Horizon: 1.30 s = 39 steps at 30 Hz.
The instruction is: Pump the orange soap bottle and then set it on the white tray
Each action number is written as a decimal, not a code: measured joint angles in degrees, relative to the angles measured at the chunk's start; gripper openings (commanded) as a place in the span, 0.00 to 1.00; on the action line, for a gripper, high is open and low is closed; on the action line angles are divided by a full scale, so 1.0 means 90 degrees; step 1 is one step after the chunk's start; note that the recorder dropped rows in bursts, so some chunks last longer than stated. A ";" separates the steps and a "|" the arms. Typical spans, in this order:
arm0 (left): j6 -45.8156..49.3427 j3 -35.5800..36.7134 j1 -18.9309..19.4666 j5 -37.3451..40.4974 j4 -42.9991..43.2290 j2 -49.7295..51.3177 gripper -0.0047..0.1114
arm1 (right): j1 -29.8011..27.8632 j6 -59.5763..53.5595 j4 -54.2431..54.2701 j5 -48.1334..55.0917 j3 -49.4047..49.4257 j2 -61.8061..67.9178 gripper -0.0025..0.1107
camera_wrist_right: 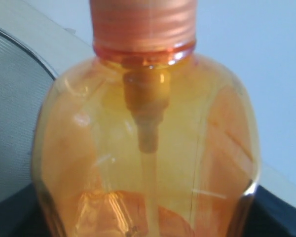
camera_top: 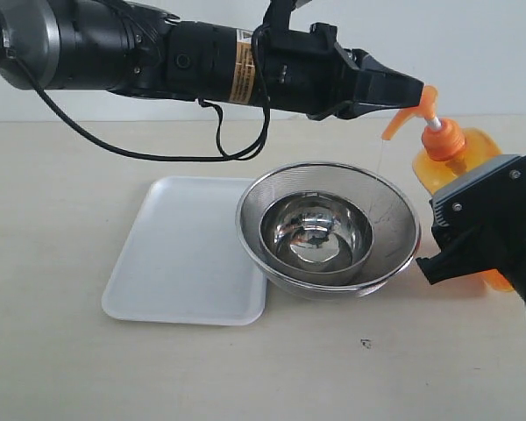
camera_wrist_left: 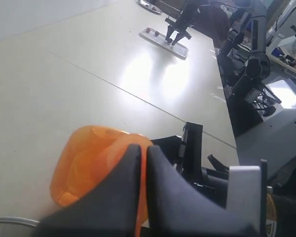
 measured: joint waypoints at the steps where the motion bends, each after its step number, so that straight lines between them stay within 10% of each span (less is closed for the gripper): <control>1: 0.0000 0.0000 0.0000 0.0000 0.0000 0.0000 0.08 | 0.0000 0.0001 0.0000 0.0000 0.0000 0.0000 0.02; 17: -0.0024 0.0455 0.0353 0.0404 0.0612 -0.0544 0.08 | 0.0067 0.0468 -0.0209 -0.0066 -0.0038 0.0000 0.02; 39: 0.1160 0.4061 0.1382 0.1153 -0.0536 -0.4864 0.08 | 0.0067 0.1376 0.0634 -0.0305 -0.0051 0.0000 0.02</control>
